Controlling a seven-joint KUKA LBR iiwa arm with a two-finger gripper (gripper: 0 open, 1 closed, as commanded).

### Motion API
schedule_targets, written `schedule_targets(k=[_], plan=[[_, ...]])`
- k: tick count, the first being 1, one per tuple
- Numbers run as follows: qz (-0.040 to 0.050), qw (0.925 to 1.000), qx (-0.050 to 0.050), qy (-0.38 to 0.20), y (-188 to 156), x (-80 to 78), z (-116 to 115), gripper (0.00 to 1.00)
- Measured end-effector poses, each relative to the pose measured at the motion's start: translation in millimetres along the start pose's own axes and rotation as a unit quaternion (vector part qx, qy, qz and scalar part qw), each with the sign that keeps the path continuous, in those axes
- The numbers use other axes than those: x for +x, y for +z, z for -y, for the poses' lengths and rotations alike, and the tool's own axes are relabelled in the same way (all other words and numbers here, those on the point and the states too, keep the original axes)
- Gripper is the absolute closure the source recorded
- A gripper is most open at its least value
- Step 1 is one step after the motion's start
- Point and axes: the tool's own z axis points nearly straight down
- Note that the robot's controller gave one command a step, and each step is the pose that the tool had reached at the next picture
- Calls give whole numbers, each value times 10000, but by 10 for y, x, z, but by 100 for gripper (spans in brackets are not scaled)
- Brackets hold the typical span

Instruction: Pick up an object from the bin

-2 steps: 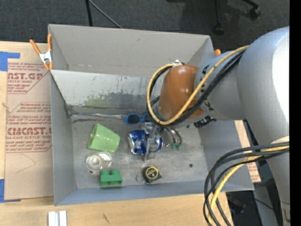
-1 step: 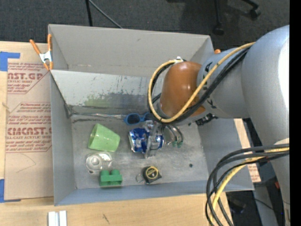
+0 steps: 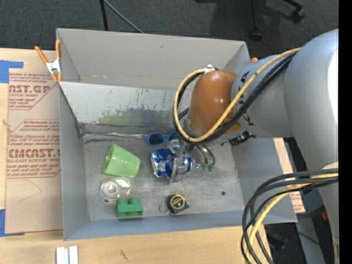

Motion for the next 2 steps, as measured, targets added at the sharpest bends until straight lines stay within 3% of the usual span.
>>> schedule_targets(k=[2], plan=[[16,10000,0,-3,-754,-24,-3,100]])
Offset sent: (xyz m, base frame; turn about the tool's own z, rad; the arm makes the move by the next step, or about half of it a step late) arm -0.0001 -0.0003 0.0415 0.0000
